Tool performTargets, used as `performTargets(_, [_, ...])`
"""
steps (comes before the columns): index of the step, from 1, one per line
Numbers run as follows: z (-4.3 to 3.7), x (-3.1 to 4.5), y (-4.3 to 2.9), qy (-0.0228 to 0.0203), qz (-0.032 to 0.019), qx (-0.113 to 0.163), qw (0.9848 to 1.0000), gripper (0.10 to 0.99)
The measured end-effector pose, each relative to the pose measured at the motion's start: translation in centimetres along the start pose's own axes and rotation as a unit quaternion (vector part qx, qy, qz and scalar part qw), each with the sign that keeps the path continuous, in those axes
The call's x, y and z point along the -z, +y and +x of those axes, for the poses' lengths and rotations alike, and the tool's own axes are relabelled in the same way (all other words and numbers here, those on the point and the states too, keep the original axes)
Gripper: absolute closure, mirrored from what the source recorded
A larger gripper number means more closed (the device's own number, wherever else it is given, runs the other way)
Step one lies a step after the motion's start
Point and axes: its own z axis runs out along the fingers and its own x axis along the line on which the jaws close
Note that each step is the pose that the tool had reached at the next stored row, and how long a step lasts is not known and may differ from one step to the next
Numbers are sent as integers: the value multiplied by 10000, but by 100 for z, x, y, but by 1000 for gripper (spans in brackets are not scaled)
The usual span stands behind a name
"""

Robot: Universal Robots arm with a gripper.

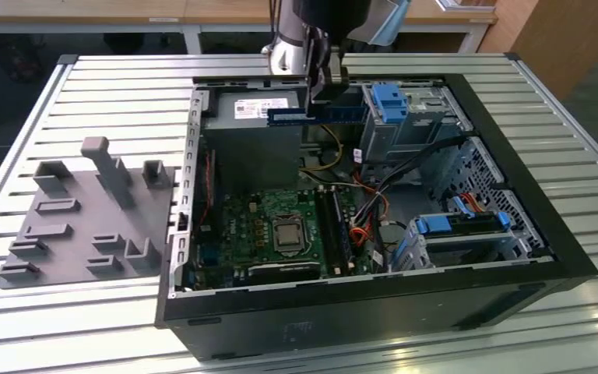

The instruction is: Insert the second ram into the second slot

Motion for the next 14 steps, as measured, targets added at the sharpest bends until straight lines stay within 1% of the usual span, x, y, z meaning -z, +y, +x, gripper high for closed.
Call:
performTargets(7, [11, 0, 0, 0, 0, 0, 10000, 965])
performTargets(9, [67, 0, 2, 0, 0, 0, 10000, 965])
performTargets(14, [79, 0, 2, 0, 0, 1, 10000, 965])
